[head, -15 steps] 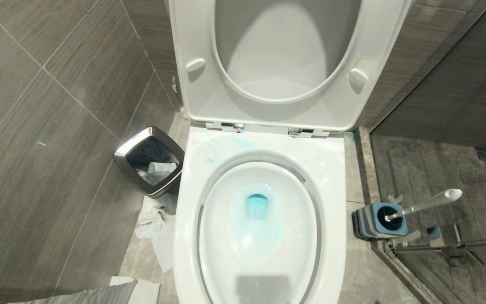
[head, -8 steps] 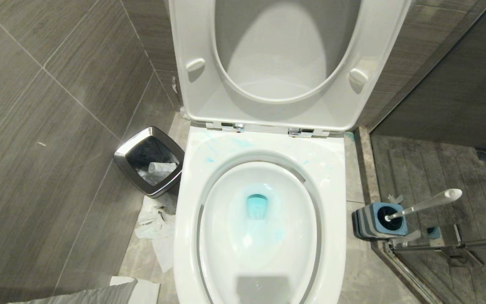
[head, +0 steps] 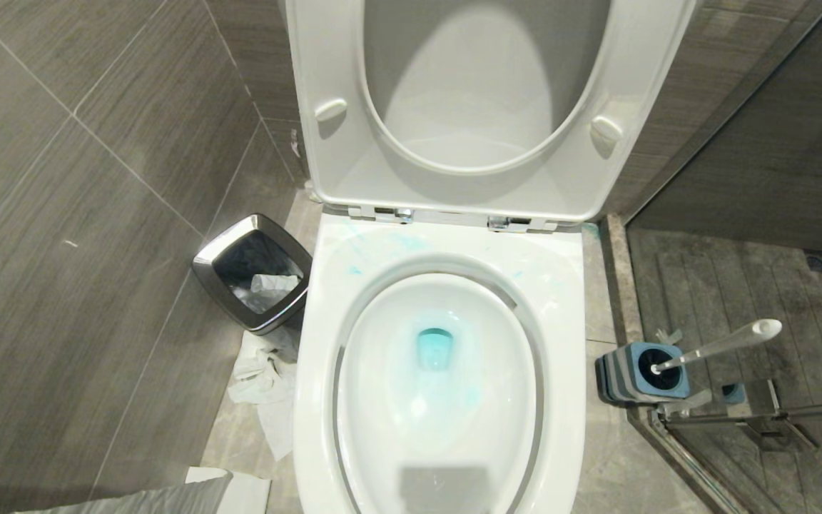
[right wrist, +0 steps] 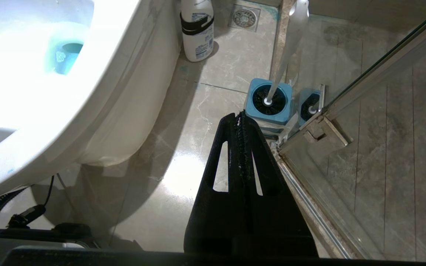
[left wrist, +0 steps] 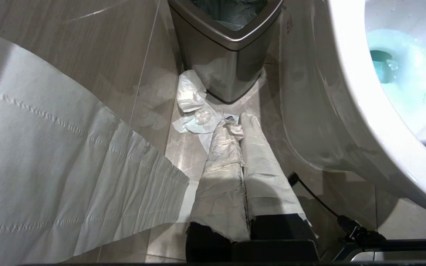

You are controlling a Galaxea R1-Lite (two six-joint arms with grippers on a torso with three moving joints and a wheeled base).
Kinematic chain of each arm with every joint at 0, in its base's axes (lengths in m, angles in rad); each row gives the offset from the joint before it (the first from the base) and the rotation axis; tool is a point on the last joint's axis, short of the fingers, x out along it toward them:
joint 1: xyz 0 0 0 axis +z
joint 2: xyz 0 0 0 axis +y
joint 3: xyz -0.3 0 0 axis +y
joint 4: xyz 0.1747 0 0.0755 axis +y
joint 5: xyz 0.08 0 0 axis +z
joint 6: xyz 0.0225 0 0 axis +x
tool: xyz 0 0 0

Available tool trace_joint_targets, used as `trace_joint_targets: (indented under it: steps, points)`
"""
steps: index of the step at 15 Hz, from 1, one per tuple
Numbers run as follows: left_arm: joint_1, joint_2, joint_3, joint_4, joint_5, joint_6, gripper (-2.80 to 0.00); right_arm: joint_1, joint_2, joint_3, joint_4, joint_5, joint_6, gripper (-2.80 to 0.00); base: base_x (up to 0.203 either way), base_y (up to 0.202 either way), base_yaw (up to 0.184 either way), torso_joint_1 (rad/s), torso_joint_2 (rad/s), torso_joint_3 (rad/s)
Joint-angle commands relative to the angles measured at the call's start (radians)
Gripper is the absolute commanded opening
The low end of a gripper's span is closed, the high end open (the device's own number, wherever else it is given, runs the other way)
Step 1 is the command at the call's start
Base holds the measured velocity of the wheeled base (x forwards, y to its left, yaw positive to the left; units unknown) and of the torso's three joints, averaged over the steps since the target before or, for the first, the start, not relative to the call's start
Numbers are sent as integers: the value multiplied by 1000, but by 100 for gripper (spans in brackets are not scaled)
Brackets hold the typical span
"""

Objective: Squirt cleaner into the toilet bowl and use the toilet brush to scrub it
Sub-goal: Flush the toilet

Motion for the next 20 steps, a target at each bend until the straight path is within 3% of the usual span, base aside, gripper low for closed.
trace_joint_targets:
  steps: [1,20]
  points:
    - [0,1,8,-1,1,0,-280,1,0,12,-1,1,-1,-280,0,0,0,0,0,0]
    - [0,1,8,-1,1,0,-280,1,0,12,-1,1,-1,-280,0,0,0,0,0,0]
